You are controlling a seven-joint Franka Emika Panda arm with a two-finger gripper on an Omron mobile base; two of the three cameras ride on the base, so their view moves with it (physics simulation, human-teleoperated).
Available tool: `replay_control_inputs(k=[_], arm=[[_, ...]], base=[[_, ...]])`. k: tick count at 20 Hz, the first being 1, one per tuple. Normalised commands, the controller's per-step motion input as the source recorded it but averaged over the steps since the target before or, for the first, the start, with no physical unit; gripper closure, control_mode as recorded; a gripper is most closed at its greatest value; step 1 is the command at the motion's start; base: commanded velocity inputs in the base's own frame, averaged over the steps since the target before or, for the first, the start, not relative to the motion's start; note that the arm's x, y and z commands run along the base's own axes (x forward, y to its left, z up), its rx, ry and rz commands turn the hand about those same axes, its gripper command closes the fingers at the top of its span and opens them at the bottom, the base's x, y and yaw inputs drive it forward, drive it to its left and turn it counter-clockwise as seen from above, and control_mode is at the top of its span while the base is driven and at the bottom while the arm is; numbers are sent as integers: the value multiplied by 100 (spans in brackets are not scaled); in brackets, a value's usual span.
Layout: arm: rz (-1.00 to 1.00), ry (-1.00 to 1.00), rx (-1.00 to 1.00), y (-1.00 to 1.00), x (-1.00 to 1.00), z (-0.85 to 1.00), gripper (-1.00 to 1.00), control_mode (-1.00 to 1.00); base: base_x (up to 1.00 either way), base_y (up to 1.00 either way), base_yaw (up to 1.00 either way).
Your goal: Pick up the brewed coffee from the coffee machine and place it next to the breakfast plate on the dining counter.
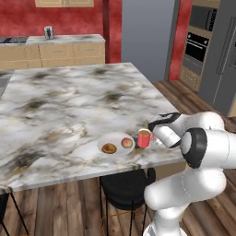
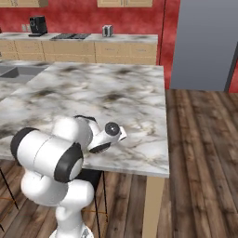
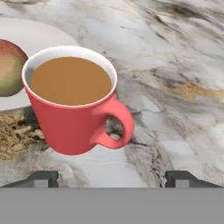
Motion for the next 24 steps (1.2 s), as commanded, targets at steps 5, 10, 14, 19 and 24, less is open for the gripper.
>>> replay_control_inputs(k=[5,10,14,19,24], arm=[[0,-11,0,-7,-72,70,-100,-100],[0,-20,5,-63,-44,100,-100,-100],[0,-13,4,-62,0,100,-100,-100],[2,-13,5,-41,-17,98,-100,-100],[5,-22,21,-80,-60,16,-100,-100]], base=[[0,0,0],[0,0,0],[0,0,0],[0,0,0],[0,0,0]])
